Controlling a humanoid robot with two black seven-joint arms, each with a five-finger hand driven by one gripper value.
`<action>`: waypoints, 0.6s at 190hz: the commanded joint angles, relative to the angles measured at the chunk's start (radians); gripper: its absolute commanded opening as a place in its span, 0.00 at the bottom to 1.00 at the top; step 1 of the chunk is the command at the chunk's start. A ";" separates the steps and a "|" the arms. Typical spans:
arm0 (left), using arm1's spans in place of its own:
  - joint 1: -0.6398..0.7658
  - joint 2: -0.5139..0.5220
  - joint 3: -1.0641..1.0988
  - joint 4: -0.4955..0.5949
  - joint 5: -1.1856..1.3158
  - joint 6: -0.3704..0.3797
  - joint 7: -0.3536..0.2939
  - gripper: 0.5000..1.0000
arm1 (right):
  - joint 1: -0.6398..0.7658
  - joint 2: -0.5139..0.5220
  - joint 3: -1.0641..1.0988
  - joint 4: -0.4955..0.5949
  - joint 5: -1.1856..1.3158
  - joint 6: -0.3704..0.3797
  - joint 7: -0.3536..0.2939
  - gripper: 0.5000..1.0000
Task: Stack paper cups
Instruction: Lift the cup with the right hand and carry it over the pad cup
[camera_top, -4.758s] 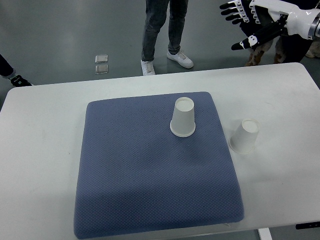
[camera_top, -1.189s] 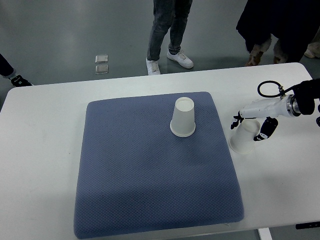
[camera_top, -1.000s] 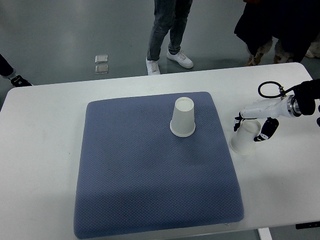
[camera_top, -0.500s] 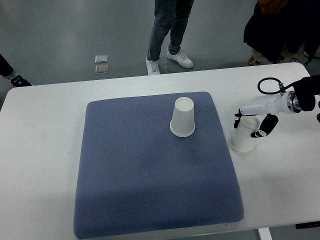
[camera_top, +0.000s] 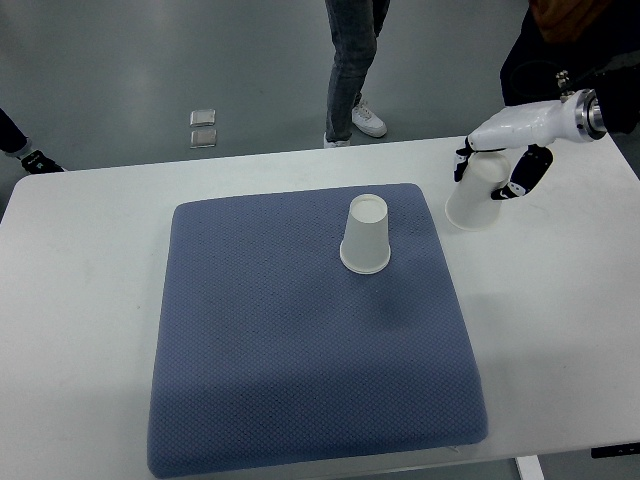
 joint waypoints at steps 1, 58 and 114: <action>0.000 0.000 0.000 -0.001 0.000 0.000 0.000 1.00 | 0.048 0.007 0.001 0.003 0.000 0.020 -0.001 0.27; 0.000 0.000 0.000 0.001 0.000 0.000 0.000 1.00 | 0.125 0.034 0.003 0.029 0.006 0.065 0.002 0.27; 0.000 0.000 0.000 -0.001 0.000 0.000 0.000 1.00 | 0.192 0.084 0.006 0.060 0.063 0.122 0.022 0.27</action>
